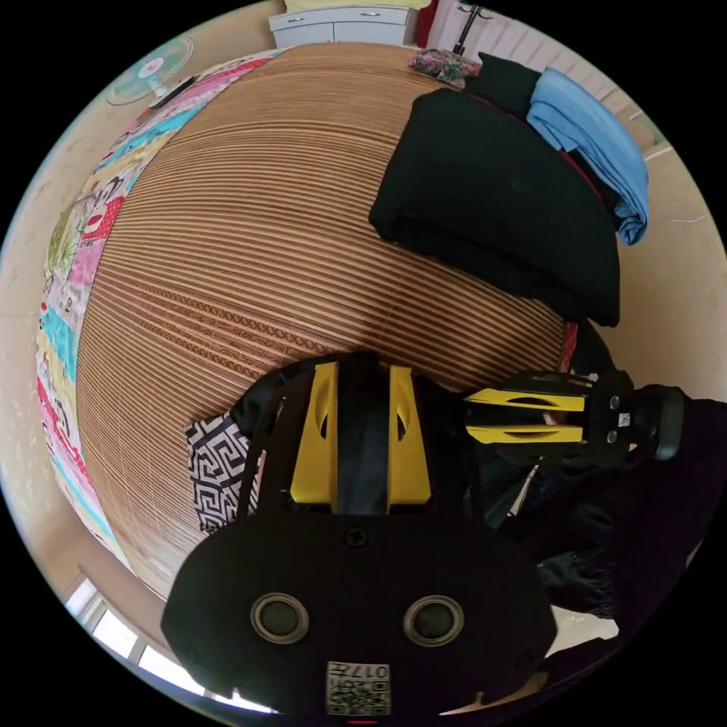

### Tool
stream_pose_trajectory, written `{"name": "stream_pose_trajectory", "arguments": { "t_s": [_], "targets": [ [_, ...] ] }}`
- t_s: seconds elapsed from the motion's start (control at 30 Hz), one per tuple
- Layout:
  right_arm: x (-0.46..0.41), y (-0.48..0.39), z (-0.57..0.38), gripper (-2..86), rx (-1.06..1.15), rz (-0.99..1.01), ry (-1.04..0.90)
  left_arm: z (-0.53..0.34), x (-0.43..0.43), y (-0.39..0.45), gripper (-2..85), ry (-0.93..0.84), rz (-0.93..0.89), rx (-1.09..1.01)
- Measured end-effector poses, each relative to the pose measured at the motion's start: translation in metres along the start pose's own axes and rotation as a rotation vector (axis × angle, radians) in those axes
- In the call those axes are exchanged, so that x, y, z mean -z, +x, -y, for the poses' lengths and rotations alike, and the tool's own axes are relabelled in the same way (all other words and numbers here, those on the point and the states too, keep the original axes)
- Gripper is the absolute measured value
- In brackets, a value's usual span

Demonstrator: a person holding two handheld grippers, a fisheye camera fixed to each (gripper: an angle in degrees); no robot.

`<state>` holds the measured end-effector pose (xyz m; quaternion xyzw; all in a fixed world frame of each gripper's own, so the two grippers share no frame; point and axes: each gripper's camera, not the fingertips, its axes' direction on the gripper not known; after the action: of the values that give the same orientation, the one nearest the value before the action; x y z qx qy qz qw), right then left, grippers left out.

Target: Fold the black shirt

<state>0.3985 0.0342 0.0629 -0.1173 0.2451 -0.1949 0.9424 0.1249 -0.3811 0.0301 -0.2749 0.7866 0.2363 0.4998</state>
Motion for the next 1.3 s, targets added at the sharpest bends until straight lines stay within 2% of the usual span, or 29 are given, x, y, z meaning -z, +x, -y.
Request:
{"name": "stream_pose_trajectory", "arguments": {
  "t_s": [0.17,0.27,0.43,0.5,0.6,0.83,1.0,1.17,1.3],
  "targets": [
    [0.007,-0.004,0.003,6.4,0.016,-0.075,0.018,0.005,0.002,-0.025,5.2,-0.052,-0.037,0.029],
    [0.0,-0.004,0.005,4.4,0.034,-0.098,-0.025,-0.001,0.008,-0.051,4.6,-0.012,-0.156,0.103],
    [0.004,0.011,-0.001,2.6,-0.049,-0.138,-0.007,-0.036,0.011,-0.13,3.0,0.183,-0.533,0.353],
    [0.01,0.02,-0.006,2.3,-0.136,-0.201,0.022,-0.052,0.004,-0.154,1.5,0.258,-0.649,0.439],
    [0.014,0.034,-0.011,2.0,-0.192,-0.187,0.032,-0.073,-0.017,-0.18,0.0,0.354,-0.766,0.551],
    [0.014,0.044,-0.014,1.7,-0.206,-0.169,0.021,-0.117,-0.067,-0.202,0.2,0.536,-0.874,0.765],
    [0.011,0.035,-0.014,1.7,-0.168,-0.234,0.008,-0.15,-0.054,-0.206,5.8,0.687,-0.841,0.647],
    [0.012,0.039,-0.016,1.8,-0.18,-0.216,0.015,-0.173,-0.032,-0.206,10.1,0.631,-0.757,0.565],
    [0.014,0.045,-0.018,1.9,-0.194,-0.184,0.017,-0.187,-0.029,-0.204,11.2,0.578,-0.818,0.517]
  ]
}}
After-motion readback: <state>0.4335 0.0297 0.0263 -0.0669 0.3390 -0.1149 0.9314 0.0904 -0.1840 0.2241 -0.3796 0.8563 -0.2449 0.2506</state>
